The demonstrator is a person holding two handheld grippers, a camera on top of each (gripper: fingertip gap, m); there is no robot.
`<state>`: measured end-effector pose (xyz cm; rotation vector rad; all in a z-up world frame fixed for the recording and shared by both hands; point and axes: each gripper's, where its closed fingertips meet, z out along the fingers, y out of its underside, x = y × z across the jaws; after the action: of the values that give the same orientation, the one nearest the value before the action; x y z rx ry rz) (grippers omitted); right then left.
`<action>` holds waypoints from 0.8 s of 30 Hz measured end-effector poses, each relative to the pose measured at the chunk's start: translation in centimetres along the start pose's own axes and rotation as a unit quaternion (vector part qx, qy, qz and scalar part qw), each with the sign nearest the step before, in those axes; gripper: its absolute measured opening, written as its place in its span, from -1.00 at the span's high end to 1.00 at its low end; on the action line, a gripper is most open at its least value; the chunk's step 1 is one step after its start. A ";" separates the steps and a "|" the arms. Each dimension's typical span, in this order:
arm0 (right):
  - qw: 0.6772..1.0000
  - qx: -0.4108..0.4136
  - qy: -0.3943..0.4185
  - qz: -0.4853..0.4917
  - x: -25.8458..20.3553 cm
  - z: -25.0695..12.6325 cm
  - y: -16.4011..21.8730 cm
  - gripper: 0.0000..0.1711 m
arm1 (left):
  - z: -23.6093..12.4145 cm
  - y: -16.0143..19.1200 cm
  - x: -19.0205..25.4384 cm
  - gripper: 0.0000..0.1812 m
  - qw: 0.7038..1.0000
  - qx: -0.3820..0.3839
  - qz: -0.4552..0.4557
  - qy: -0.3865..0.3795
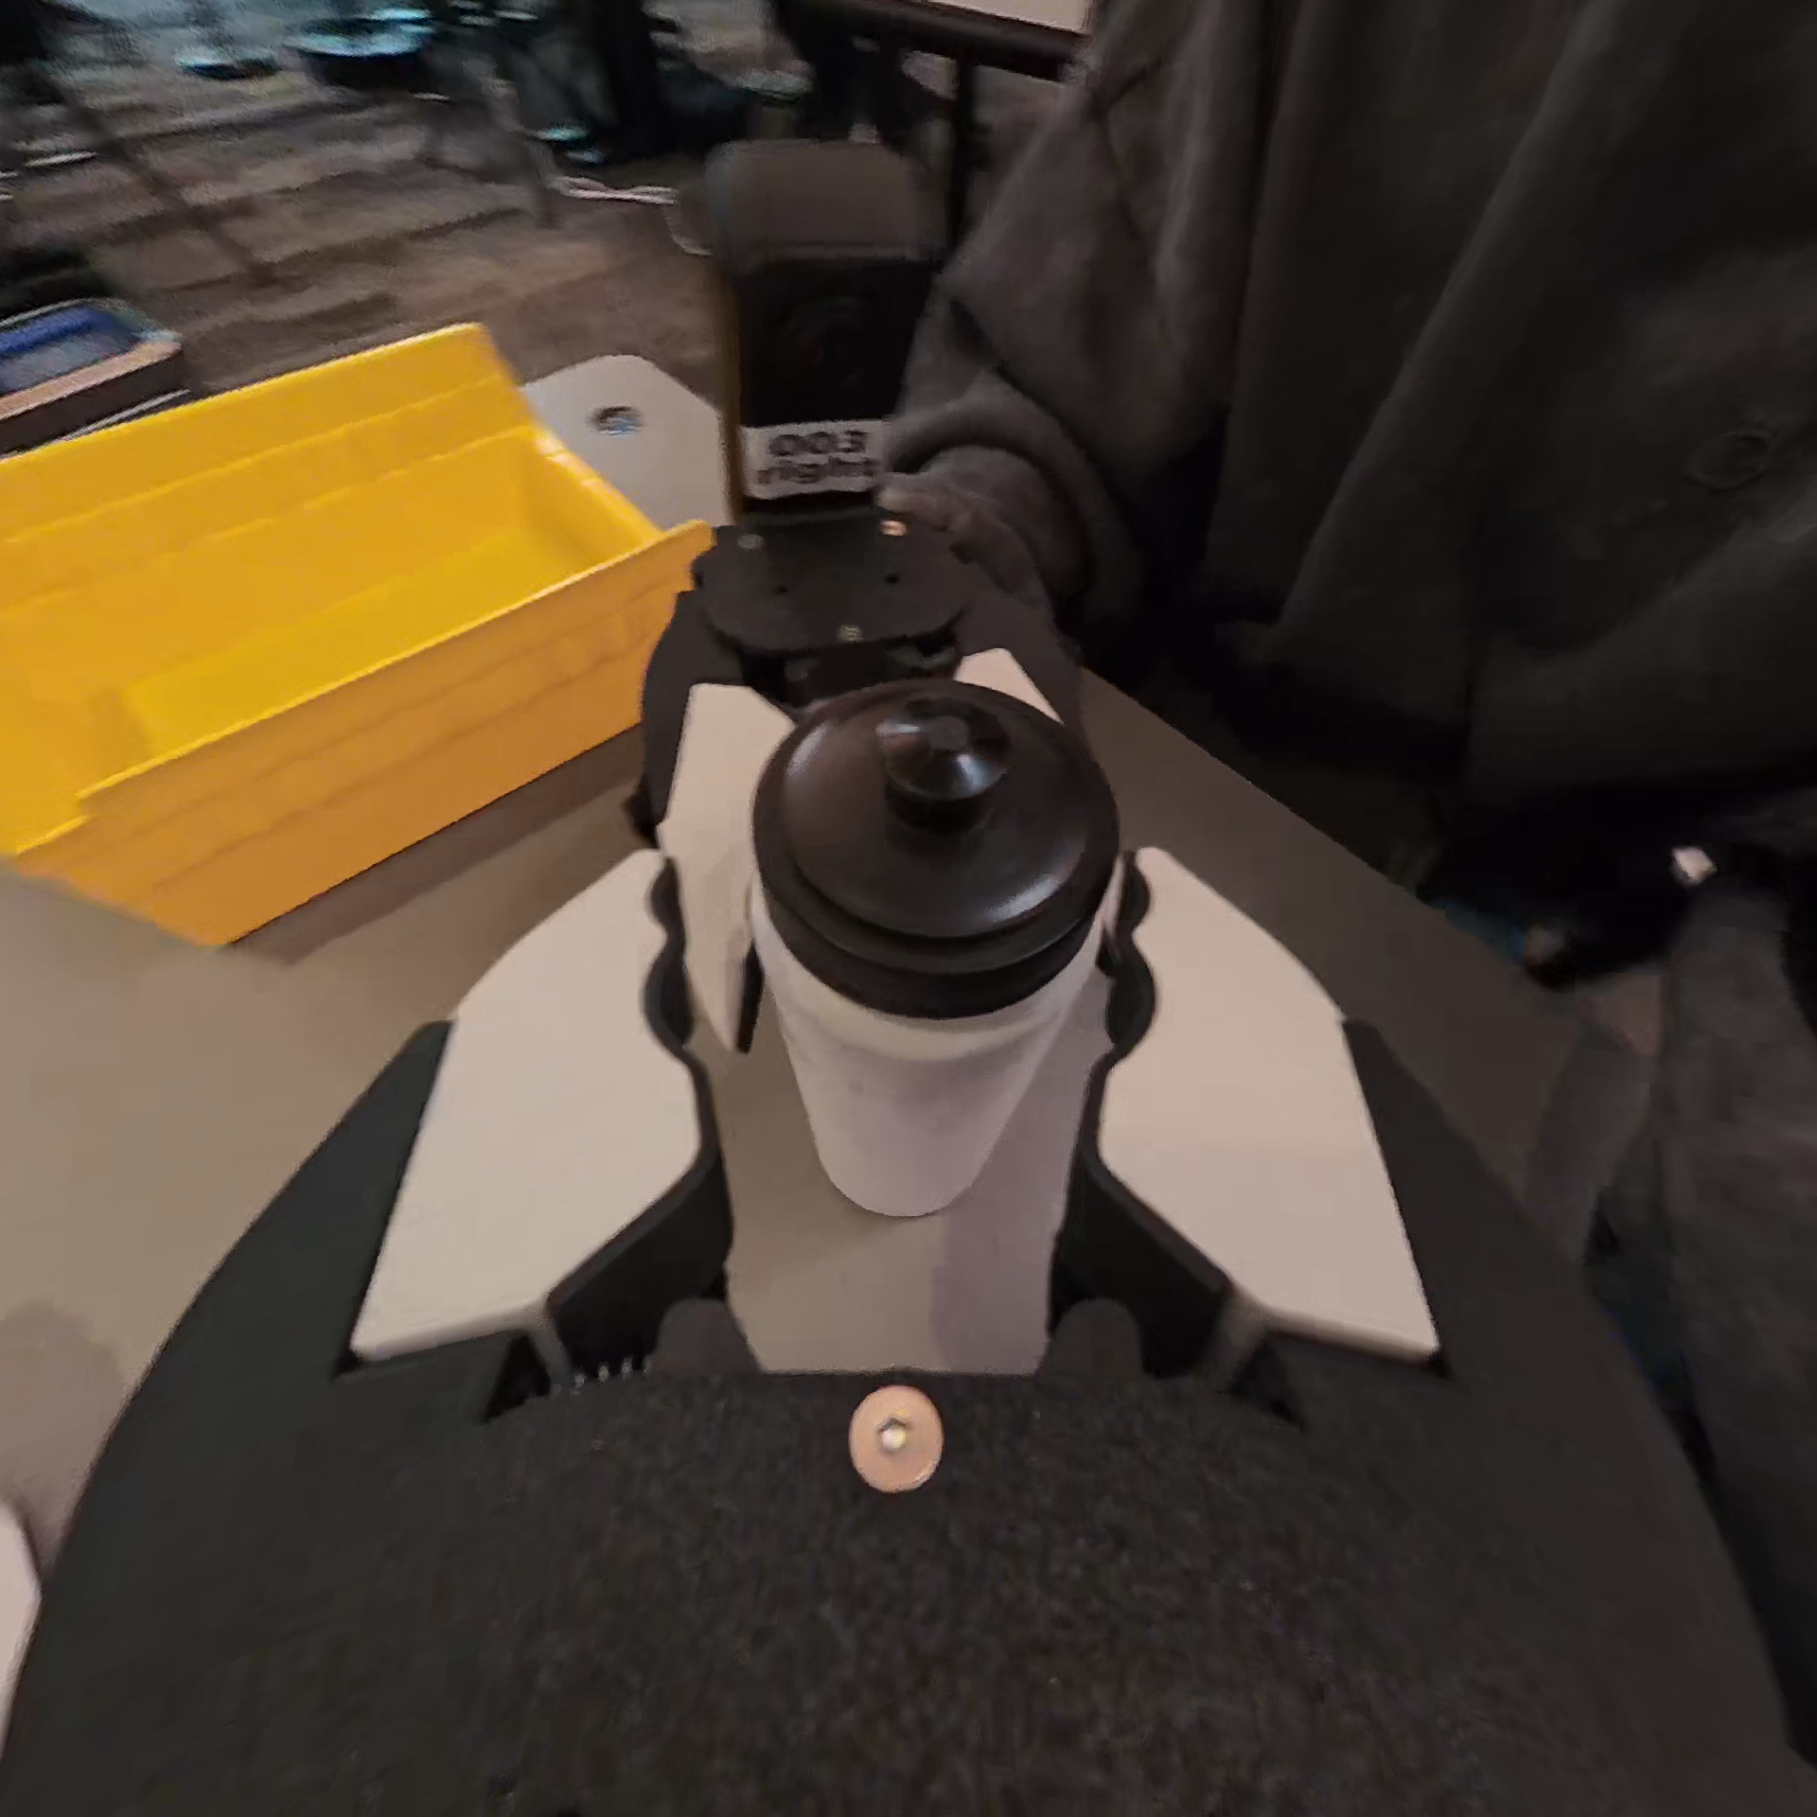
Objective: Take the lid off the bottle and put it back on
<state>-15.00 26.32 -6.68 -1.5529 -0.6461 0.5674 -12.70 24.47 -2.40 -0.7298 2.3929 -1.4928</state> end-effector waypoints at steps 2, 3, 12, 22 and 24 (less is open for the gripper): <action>1.000 0.001 0.001 0.003 0.1 0.0 0.0 -0.01 | -0.7 -0.4 -0.9 -0.15 0.995 0.012 -0.063 -0.083; 1.000 0.001 0.004 0.003 0.2 0.0 0.0 -0.01 | -1.0 -0.8 -1.2 -0.17 0.987 0.028 -0.094 -0.123; 1.000 0.008 0.025 -0.002 1.0 -0.1 0.0 -0.01 | -2.7 -1.3 -1.7 -0.10 0.771 0.146 -0.224 -0.578; 0.999 0.012 0.035 -0.006 1.3 -0.1 0.0 -0.01 | -0.3 -0.4 -1.6 0.12 0.625 0.117 -0.264 -0.725; 0.999 0.011 0.035 -0.004 1.3 -0.1 0.0 -0.01 | -0.7 -0.2 -1.5 0.24 0.631 0.113 -0.269 -0.719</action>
<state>-14.00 27.12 -6.66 -1.5418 -0.5917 0.5097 -11.68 25.66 -2.00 -1.7273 0.7309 -0.6284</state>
